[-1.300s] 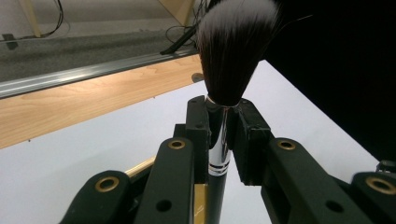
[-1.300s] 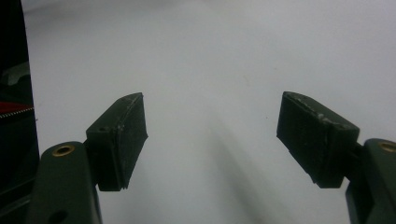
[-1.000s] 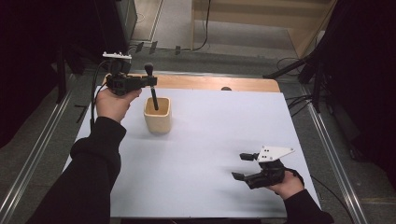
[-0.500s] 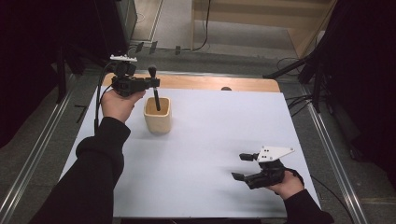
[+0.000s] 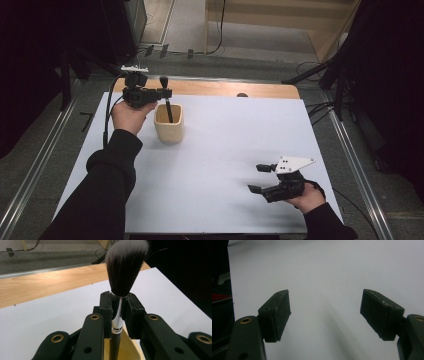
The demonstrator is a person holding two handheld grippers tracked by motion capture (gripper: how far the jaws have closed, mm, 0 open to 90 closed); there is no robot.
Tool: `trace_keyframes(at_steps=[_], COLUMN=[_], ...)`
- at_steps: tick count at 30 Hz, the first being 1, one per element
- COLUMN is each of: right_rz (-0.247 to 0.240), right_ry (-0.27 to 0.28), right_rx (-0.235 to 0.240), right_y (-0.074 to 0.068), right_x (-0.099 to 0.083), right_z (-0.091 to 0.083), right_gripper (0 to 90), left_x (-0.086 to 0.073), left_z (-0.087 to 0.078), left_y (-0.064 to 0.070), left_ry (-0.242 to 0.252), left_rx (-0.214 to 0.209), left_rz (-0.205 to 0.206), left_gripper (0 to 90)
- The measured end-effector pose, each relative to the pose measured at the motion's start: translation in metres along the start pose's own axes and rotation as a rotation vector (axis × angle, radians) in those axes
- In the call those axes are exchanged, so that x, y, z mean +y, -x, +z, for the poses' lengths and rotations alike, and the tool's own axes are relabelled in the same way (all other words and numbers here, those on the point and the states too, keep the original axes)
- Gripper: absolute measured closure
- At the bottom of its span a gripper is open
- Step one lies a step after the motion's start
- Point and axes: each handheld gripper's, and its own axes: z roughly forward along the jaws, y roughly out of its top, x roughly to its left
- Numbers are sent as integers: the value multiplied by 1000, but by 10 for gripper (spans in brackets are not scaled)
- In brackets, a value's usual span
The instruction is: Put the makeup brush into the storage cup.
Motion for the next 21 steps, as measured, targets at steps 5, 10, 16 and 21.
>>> trace_keyframes(at_steps=[5,10,16,21], right_rz=[0,-1,2,0], right_ry=[0,0,-1,0], right_rx=[0,-1,-2,-2], right_y=[0,0,0,0], right_x=[0,0,0,0], right_z=[0,0,0,0], right_gripper=[253,253,253,253], left_x=[-5,-10,-13,-14], left_z=[3,4,4,4], left_y=[-2,-4,-8,-7], left_ry=[-10,-20,-39,-45], left_rx=[-13,-11,-18,-24], left_rz=[-4,0,-3,0], left_gripper=[784,783,779,778])
